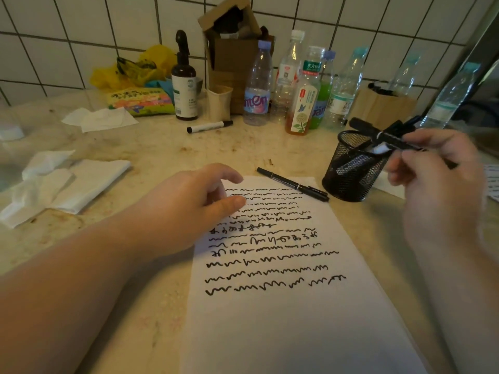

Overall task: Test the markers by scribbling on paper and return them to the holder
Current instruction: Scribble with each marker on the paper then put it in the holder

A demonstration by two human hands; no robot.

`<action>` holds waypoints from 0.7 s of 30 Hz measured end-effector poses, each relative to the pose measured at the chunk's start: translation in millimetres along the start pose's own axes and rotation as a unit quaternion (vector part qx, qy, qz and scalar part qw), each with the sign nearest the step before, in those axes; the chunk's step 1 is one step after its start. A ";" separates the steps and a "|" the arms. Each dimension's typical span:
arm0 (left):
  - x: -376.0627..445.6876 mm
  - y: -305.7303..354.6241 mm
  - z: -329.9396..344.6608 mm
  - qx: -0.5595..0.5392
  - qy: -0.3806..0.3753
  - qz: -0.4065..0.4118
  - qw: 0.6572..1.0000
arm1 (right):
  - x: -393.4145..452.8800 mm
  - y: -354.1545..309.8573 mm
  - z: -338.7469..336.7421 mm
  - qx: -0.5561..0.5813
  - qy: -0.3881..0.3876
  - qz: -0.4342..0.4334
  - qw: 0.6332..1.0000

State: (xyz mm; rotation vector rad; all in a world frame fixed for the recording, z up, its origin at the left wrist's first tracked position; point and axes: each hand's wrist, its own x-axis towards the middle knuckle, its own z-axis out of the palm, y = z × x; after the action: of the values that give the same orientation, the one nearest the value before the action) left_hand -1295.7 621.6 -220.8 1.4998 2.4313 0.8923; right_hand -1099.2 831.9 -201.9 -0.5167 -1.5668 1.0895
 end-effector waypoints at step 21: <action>0.8 -3.2 1.4 0.012 -0.012 -0.010 1.000 | 9.5 -11.5 63.7 -0.514 -0.322 -0.050 0.794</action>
State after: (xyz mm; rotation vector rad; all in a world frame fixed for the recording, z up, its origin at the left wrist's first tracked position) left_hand -1297.9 621.8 -223.6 1.4827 2.4449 0.8386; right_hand -1158.6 810.4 -185.4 -0.7957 -2.7536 0.1986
